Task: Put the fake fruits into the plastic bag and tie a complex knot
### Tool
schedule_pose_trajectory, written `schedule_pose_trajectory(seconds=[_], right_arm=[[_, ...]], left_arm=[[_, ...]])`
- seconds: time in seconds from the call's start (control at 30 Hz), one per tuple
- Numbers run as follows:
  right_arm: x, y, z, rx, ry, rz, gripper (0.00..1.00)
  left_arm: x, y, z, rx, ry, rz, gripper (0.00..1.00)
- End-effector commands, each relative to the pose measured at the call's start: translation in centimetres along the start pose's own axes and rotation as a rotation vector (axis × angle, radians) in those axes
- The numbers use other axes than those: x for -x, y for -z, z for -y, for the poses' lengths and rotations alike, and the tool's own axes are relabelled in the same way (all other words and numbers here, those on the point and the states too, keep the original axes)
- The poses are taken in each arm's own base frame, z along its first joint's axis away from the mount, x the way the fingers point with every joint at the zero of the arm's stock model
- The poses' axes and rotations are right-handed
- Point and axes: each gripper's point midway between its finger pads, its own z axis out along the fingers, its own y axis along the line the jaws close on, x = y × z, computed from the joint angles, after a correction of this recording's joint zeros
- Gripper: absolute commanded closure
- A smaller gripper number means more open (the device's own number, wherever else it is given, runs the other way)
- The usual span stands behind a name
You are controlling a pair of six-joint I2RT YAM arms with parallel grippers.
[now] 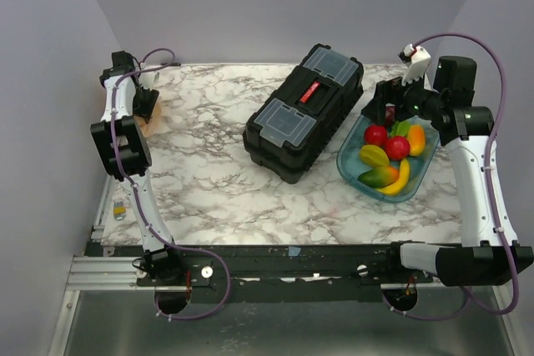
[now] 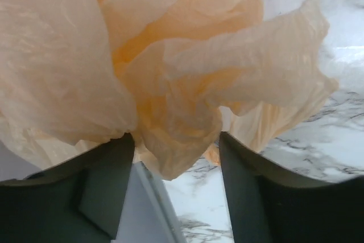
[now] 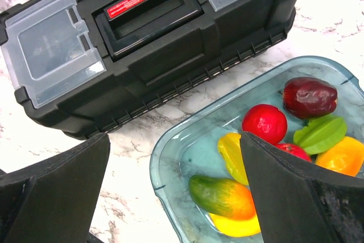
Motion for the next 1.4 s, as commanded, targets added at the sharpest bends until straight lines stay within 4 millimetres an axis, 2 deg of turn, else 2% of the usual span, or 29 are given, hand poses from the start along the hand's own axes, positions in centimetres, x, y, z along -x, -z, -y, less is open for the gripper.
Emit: schedule_pose_trajectory(seconds=[0.0, 0.03, 0.1, 0.13, 0.23, 0.37, 0.43, 0.57, 0.7, 0.73, 0.8, 0.87, 0.93, 1.07, 1.17, 1.37], right_arm=[[0.5, 0.2, -0.7, 0.028, -0.024, 0.013, 0.0], [0.5, 0.1, -0.8, 0.032, -0.027, 0.017, 0.0], [0.5, 0.0, -1.0, 0.044, -0.031, 0.026, 0.0], [0.6, 0.0, -1.1, 0.05, -0.033, 0.031, 0.0], [1.2, -0.2, -1.5, 0.078, -0.033, 0.056, 0.0], [2.5, -0.6, -2.4, 0.14, -0.056, 0.098, 0.0], [3.4, -0.9, -2.8, 0.176, -0.071, 0.125, 0.0], [5.8, -2.0, -6.8, 0.287, 0.01, 0.178, 0.0], [8.5, -2.4, -12.9, 0.379, 0.214, 0.285, 0.0], [8.8, -2.5, -14.2, 0.382, 0.274, 0.315, 0.0], [9.5, -2.2, -16.5, 0.387, 0.407, 0.393, 0.0], [10.4, -1.1, -17.7, 0.393, 0.496, 0.484, 0.0], [11.2, 0.3, -18.0, 0.392, 0.524, 0.549, 0.0], [10.8, 2.4, -18.8, 0.431, 0.549, 0.593, 0.0], [10.3, 1.7, -18.8, 0.408, 0.542, 0.609, 0.0], [12.1, 0.4, -17.5, 0.269, 0.548, 0.714, 0.0]], left_arm=[[1.3, 1.5, 1.5, -0.094, -0.041, 0.089, 0.58], [1.3, 1.9, 2.2, -0.125, -0.042, 0.101, 0.67], [1.6, 3.4, 3.4, -0.168, -0.044, 0.124, 0.92], [1.8, 4.5, 4.1, -0.19, -0.045, 0.136, 1.0], [2.5, 9.0, 6.6, -0.268, -0.037, 0.224, 1.0], [4.1, 18.2, 10.4, -0.377, 0.022, 0.438, 1.0], [4.8, 22.8, 13.0, -0.461, 0.033, 0.53, 1.0], [6.0, 32.0, 19.1, -0.657, -0.006, 0.679, 1.0], [6.0, 41.2, 26.0, -0.947, -0.109, 0.806, 1.0], [5.4, 43.3, 27.9, -1.038, -0.15, 0.819, 1.0], [4.3, 46.5, 30.6, -1.171, -0.245, 0.845, 1.0], [3.2, 48.2, 32.6, -1.232, -0.331, 0.866, 1.0], [2.4, 49.0, 34.0, -1.253, -0.388, 0.877, 1.0], [0.9, 50.9, 36.3, -1.392, -0.44, 0.834, 1.0], [-0.7, 52.4, 38.1, -1.47, -0.522, 0.828, 1.0], [-3.3, 53.5, 40.7, -1.551, -0.633, 0.786, 1.0]])
